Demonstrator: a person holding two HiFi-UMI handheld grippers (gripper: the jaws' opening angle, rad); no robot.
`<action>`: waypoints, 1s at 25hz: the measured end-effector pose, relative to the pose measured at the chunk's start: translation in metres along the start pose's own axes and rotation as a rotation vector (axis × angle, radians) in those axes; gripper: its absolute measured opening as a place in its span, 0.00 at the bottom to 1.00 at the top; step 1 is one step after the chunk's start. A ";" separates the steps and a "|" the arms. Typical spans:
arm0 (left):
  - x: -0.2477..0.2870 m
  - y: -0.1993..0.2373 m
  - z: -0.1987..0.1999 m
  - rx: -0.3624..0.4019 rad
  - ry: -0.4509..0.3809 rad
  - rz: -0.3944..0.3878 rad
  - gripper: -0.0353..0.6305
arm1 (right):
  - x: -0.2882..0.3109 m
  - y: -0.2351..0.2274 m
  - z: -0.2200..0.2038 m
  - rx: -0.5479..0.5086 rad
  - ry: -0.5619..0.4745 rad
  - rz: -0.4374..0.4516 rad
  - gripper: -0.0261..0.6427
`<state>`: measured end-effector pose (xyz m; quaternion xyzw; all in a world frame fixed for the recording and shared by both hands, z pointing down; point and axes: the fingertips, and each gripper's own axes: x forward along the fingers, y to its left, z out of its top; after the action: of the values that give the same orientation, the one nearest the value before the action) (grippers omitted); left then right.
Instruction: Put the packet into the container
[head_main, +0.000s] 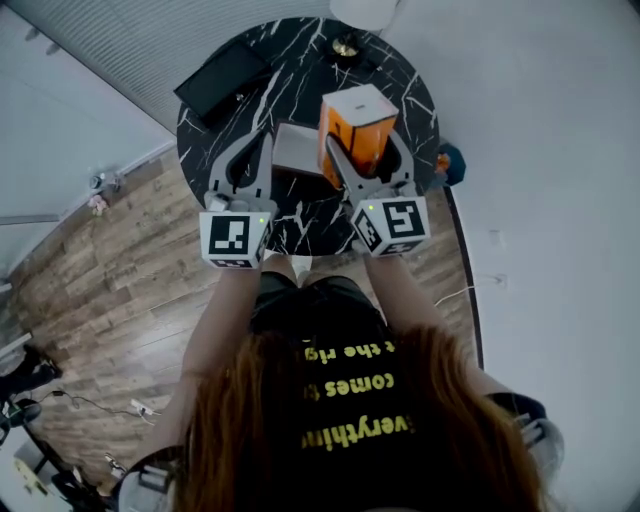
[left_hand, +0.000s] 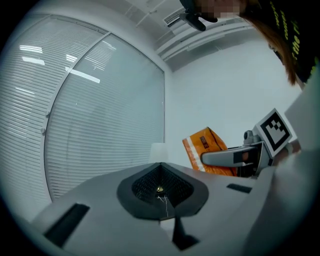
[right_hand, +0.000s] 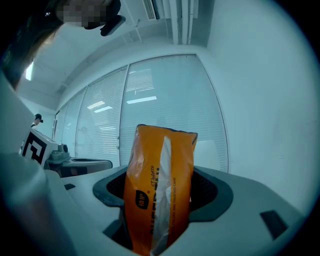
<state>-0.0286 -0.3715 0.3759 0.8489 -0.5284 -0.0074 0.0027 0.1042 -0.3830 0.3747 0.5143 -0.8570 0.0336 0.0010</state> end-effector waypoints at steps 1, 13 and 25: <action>0.003 0.002 -0.001 -0.002 0.002 0.000 0.05 | 0.003 0.000 -0.002 0.002 0.005 -0.001 0.54; 0.041 0.034 -0.006 0.006 0.018 -0.034 0.05 | 0.040 -0.015 -0.017 0.018 0.070 -0.043 0.54; 0.053 0.040 -0.014 -0.016 0.021 -0.075 0.05 | 0.068 -0.012 -0.075 -0.146 0.321 0.111 0.54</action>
<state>-0.0411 -0.4373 0.3899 0.8681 -0.4961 -0.0027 0.0147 0.0807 -0.4446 0.4523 0.4526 -0.8731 0.0529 0.1732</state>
